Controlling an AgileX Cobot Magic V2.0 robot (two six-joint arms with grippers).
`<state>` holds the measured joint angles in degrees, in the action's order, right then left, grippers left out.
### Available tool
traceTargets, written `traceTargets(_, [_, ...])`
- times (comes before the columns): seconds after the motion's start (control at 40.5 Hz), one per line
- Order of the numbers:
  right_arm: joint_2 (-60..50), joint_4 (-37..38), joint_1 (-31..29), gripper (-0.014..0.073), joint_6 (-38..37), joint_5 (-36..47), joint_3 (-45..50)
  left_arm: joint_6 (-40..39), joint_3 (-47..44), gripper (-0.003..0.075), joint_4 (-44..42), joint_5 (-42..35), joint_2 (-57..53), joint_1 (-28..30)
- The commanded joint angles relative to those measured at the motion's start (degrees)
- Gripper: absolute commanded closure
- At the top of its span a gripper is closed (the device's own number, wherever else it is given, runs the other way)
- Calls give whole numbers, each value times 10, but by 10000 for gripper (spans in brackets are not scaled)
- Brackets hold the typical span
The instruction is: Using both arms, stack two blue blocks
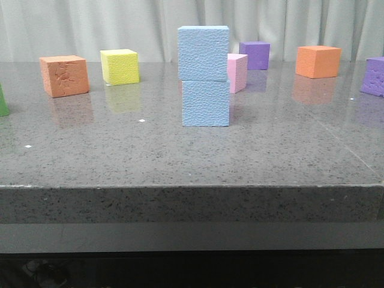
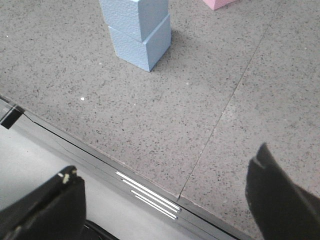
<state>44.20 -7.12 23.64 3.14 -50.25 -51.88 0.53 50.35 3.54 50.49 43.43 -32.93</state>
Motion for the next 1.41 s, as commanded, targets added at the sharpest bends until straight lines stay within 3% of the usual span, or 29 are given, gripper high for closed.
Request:
traceTargets(0.0, [-3,15,0,-60,1,34,-14,-5,-18,154,1,-77,-36,-4])
traceTargets(0.148, [-3,25,0,-60,1,41,-14,-5,-37,162,-13,-91,-51,-4])
traceTargets(0.272, [-3,27,0,15,1,42,-14,-5,-37,281,-15,-89,-49,-4])
traceTargets(0.395, [-3,27,0,252,1,40,-14,-5,-37,484,-15,-96,-49,-4])
traceTargets(0.494, [-3,27,0,492,1,35,-14,-5,-37,660,-15,-108,-49,-4])
traceTargets(0.543, [-2,27,0,585,1,33,-14,-5,-37,726,-15,-112,-49,-4])
traceTargets(0.593, [-2,27,0,664,1,31,-14,-5,-37,738,-20,-115,-49,-4])
traceTargets(1.16, [-2,24,0,663,1,29,-14,-5,-50,738,-22,-128,-61,-5])
traceTargets(1.259, [-2,24,0,663,1,29,-14,-5,-90,738,-58,-166,-101,40])
traceTargets(1.383, [-2,24,0,663,1,29,-14,-5,-185,738,-74,-278,-182,128])
